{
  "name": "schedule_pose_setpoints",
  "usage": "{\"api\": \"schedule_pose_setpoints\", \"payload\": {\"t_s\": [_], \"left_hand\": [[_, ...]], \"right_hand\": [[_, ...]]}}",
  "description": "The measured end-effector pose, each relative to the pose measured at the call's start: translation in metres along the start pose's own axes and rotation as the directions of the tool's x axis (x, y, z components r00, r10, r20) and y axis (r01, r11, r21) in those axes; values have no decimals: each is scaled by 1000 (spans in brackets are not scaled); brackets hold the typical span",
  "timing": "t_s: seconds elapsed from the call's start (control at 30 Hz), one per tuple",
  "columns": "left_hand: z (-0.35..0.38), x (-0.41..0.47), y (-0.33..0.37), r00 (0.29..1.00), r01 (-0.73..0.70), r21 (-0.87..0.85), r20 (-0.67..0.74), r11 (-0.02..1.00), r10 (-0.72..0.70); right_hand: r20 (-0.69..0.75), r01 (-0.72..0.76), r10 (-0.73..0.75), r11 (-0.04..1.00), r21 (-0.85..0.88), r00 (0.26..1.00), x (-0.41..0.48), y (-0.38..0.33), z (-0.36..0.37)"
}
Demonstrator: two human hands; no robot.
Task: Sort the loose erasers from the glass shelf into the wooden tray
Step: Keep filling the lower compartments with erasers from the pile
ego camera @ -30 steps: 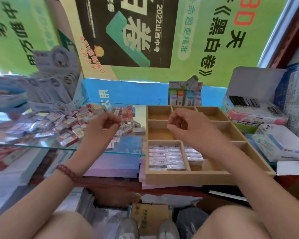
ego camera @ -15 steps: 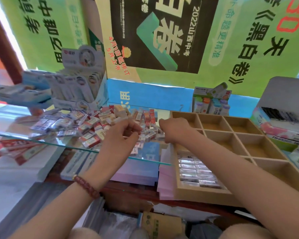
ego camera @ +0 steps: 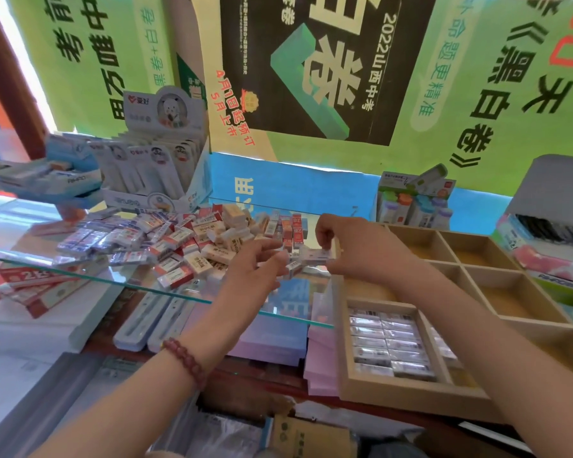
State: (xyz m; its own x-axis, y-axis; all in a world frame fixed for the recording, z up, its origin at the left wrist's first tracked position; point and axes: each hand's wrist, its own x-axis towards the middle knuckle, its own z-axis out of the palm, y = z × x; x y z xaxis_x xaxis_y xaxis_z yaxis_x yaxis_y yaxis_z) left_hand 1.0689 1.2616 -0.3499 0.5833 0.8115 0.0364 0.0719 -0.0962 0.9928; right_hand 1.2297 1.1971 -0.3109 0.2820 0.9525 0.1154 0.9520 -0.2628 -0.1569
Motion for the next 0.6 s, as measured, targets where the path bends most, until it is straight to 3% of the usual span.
{"api": "schedule_pose_setpoints", "payload": {"t_s": [0.07, 0.13, 0.27, 0.33, 0.4, 0.47, 0.53, 0.6], "left_hand": [[8, 0, 2, 996, 38, -50, 85, 998, -34], [14, 1, 4, 991, 31, -90, 129, 995, -19], [16, 4, 4, 997, 73, -241, 45, 968, -64], [16, 3, 7, 997, 76, -295, 27, 952, -72], [17, 3, 8, 998, 67, -311, 20, 948, -64], [18, 4, 7, 997, 78, -313, 7, 947, -80], [18, 7, 4, 995, 91, -308, -10, 947, -99], [19, 10, 2, 993, 104, -303, -23, 947, -117]], "right_hand": [[-2, 87, -88, 978, 189, 996, -4, -4, -5], [-28, 138, -136, 956, 258, 990, -2, -5, -2], [98, 147, -239, 821, 552, 966, 18, 11, -9], [107, 122, -229, 793, 597, 968, 38, 27, -9], [67, 107, -153, 888, 447, 986, 65, 42, 1], [60, 65, -72, 991, 113, 996, 91, 49, 16], [159, 41, -10, 980, -193, 987, 112, 44, 32], [265, 44, 41, 950, -308, 963, 130, 35, 42]]}}
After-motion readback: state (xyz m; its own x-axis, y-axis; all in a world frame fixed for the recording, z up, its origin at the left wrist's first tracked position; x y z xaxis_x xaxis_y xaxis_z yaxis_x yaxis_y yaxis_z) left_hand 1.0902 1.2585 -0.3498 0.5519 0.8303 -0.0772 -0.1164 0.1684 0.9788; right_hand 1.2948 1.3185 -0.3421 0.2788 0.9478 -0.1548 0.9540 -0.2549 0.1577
